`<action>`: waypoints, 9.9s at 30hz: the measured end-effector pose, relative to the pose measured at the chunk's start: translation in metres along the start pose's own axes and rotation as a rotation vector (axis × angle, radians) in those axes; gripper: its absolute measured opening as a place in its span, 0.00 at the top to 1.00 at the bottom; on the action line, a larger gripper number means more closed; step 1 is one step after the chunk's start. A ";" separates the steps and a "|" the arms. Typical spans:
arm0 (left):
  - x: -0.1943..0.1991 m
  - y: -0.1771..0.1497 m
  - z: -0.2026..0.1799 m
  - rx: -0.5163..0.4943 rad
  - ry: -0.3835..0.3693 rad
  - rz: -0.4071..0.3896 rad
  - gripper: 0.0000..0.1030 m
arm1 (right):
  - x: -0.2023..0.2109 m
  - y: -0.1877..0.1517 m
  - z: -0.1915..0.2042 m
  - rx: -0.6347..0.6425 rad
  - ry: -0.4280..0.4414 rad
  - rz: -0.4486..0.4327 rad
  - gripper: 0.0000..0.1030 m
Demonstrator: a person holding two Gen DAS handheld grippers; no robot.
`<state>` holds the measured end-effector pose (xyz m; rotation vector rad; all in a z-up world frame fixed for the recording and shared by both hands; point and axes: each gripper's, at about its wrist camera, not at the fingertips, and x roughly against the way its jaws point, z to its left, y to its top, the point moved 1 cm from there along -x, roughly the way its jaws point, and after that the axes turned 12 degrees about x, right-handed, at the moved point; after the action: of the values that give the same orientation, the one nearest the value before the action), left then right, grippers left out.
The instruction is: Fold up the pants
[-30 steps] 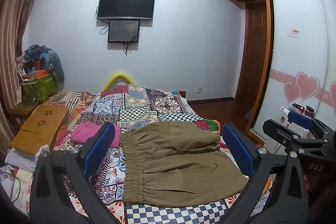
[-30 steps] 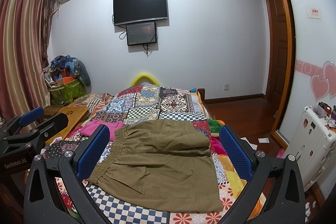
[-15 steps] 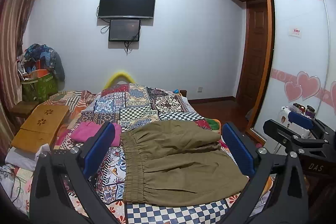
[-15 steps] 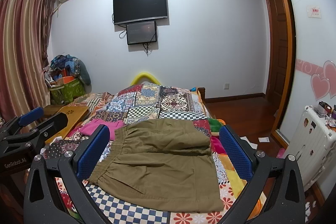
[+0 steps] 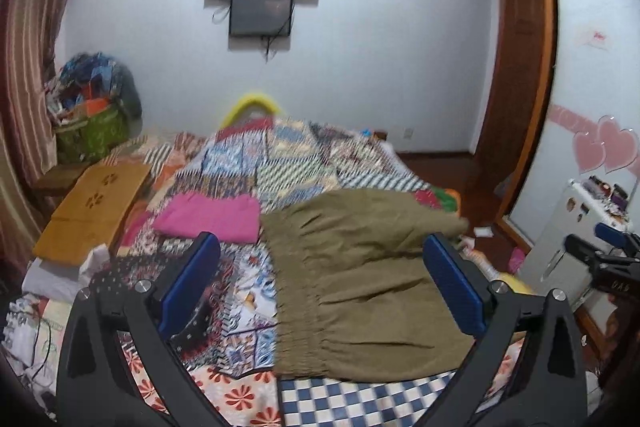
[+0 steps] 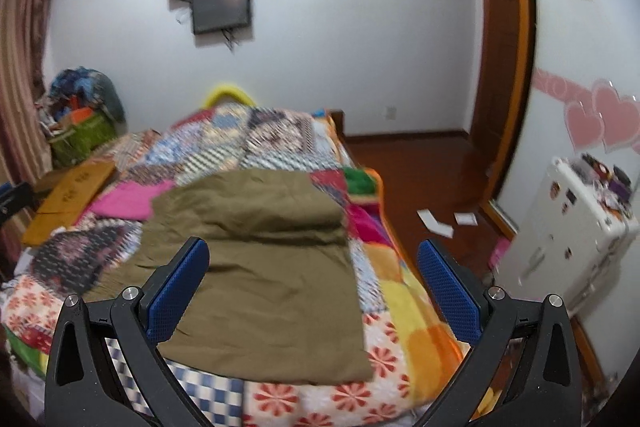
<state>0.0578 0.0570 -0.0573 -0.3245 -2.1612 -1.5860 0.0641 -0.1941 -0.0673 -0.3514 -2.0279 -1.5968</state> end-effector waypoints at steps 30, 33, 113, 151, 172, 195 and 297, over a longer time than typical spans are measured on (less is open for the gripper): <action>-0.118 -0.110 0.053 0.096 -0.041 0.560 0.46 | -0.095 -0.092 -0.012 -0.020 0.220 0.465 0.58; -0.114 -0.110 0.053 0.093 -0.047 0.552 0.50 | -0.095 -0.091 -0.009 -0.005 0.219 0.463 0.63; -0.290 0.004 0.117 0.052 0.229 0.409 0.28 | -0.281 0.093 -0.010 0.182 0.224 0.324 0.40; -0.384 -0.007 0.122 0.026 0.092 0.492 0.42 | -0.434 0.120 0.083 0.254 0.418 0.466 0.67; -0.348 0.025 0.111 0.019 0.079 0.403 0.66 | -0.384 0.154 0.056 0.146 0.377 0.270 0.89; -0.239 0.071 0.060 -0.066 0.028 0.269 0.67 | -0.224 0.178 0.007 0.091 0.372 0.044 0.89; -0.098 -0.060 0.041 -0.069 -0.074 0.484 0.45 | -0.115 -0.047 -0.001 0.013 0.428 0.468 0.59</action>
<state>0.1089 0.0838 -0.1651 -0.8666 -1.8890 -1.3831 0.1349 -0.1946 -0.1691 -0.4033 -1.4960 -1.2397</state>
